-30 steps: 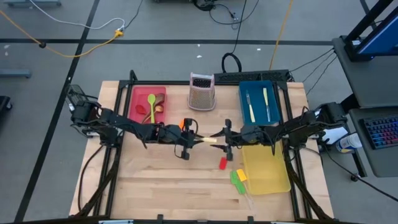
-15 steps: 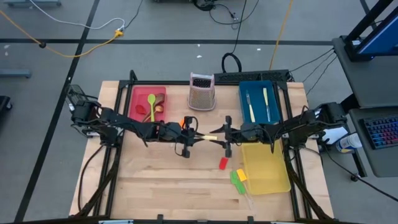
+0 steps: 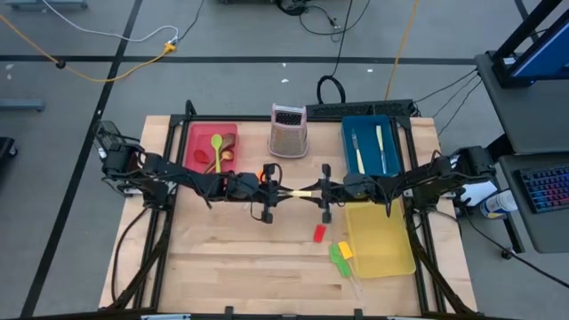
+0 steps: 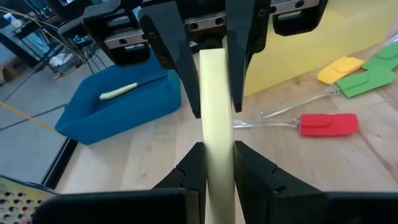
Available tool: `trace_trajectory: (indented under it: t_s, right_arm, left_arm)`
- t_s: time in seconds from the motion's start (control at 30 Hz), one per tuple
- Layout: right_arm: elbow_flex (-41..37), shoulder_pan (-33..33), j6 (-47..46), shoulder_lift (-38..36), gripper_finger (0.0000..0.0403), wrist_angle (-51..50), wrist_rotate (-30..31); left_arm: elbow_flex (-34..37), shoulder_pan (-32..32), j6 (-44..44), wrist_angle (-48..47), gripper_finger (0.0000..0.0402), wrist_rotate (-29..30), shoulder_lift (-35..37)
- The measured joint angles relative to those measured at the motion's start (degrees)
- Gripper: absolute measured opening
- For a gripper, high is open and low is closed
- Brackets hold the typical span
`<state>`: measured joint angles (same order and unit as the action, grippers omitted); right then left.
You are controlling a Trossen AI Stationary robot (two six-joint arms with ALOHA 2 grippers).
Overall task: Pick & Place Kitchen Items
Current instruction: Put the yellow knife into the blue bin
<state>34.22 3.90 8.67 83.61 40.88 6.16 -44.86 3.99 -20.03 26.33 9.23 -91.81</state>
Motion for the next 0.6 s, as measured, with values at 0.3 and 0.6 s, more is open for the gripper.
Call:
trace_trajectory:
  t_s: [0.3, 0.6]
  right_arm:
    - [0.02, 0.96, -2.10, -0.02, 0.0081, -1.77, -0.16]
    - [-0.07, 1.25, -5.84, -0.02, 0.0081, -5.70, 1.59]
  left_arm:
    - [0.00, 0.11, 1.00, 0.19, 0.0068, -0.26, -0.07]
    - [0.00, 0.72, 3.30, -1.25, 0.0137, 0.50, 0.02]
